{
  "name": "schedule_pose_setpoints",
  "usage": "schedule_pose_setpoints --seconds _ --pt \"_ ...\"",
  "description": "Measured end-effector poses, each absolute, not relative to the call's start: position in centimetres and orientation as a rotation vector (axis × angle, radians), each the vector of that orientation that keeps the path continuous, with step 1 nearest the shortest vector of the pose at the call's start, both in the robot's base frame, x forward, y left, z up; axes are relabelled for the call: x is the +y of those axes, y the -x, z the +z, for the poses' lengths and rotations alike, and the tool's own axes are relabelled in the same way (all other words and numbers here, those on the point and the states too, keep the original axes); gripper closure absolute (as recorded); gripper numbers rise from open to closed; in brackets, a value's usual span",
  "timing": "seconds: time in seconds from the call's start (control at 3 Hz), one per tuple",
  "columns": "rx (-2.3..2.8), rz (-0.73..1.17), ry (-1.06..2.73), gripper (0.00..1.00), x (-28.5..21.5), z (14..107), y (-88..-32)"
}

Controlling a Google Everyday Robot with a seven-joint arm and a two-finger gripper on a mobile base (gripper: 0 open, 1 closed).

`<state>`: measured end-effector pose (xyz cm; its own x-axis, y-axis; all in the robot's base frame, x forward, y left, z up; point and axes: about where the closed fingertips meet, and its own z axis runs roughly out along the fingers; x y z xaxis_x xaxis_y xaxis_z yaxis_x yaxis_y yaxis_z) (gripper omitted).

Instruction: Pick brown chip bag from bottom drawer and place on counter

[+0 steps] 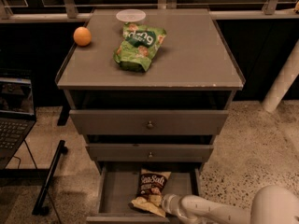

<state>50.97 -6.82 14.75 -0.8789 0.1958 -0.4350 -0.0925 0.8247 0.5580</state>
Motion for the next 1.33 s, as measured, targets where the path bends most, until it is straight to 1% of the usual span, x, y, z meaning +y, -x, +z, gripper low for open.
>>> schedule_pose_setpoints --seconds 0.33,0.67,1.0,1.33 --pt "2.521 0.805 -0.076 1.00 -6.8 14.7 -51.0" --pt "2.514 0.830 -0.053 1.00 -6.8 15.4 -50.8" --pt "2.512 0.896 0.042 1.00 -7.8 18.7 -49.7" --pt "2.510 1.015 0.164 1.00 -8.4 23.9 -48.3"
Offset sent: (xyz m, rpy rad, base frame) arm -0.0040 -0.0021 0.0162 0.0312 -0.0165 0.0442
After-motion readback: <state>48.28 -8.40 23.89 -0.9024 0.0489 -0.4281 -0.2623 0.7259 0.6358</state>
